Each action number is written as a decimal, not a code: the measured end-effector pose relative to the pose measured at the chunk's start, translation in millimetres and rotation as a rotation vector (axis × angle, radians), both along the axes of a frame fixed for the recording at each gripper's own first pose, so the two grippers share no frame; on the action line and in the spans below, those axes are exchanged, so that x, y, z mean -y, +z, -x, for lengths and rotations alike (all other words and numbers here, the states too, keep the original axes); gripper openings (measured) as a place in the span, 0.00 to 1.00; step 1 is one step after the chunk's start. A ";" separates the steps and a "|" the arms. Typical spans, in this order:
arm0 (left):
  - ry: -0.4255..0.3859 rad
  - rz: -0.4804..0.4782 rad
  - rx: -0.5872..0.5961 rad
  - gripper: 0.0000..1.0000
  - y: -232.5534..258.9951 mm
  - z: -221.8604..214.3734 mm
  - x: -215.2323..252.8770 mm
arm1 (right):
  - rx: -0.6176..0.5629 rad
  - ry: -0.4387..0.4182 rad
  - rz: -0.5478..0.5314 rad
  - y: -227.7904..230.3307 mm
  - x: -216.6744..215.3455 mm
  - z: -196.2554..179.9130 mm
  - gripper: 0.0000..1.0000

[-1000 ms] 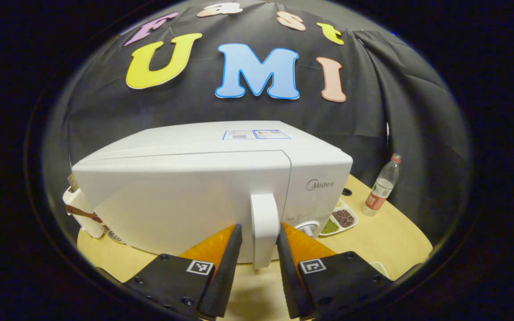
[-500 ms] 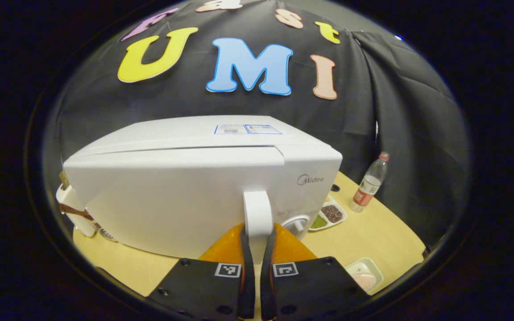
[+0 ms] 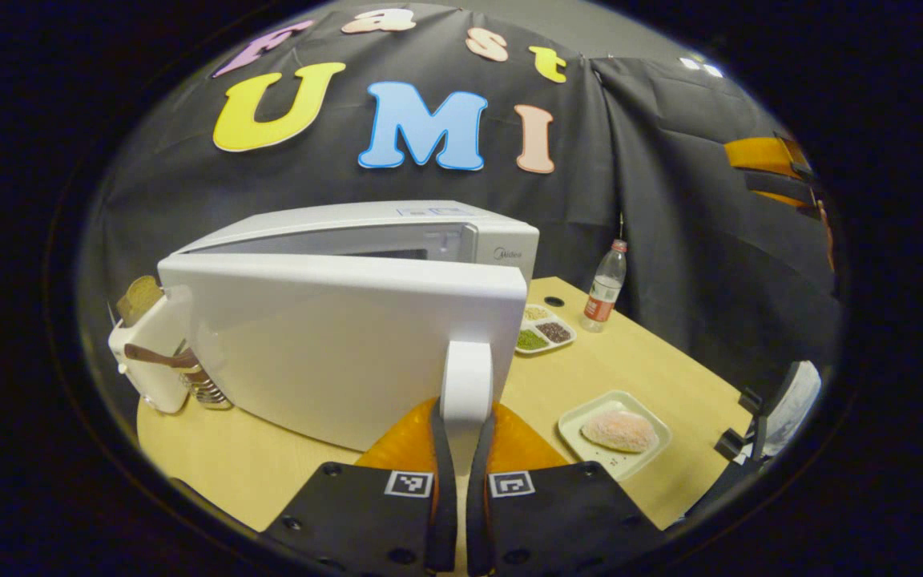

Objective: Open the microwave oven with the left hand, put the food in, and close the microwave oven.

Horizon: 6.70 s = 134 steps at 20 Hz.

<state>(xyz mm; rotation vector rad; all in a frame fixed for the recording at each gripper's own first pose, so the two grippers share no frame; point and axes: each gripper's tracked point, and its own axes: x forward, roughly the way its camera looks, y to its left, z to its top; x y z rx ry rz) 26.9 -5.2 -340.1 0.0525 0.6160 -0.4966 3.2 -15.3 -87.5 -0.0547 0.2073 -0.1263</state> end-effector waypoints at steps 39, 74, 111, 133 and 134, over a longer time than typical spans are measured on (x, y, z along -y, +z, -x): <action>-0.006 -0.147 -0.031 0.26 32.0 123.2 -284.9 | -0.774 0.235 0.157 -346.7 12.4 16.6 0.98; 0.353 0.014 0.279 0.99 238.1 113.9 -230.5 | -0.237 0.655 0.678 -221.1 -216.7 -96.3 0.53; 0.470 -0.012 0.165 0.99 212.1 122.7 -295.5 | -0.155 0.718 0.965 -290.1 -289.5 -233.2 0.95; 0.352 0.232 0.224 0.99 201.2 44.9 -206.9 | -0.038 0.380 0.020 -60.9 -188.0 -21.6 0.96; 0.344 0.234 0.224 0.99 201.4 41.5 -204.9 | -0.026 0.367 0.012 -53.5 -183.2 -15.0 0.96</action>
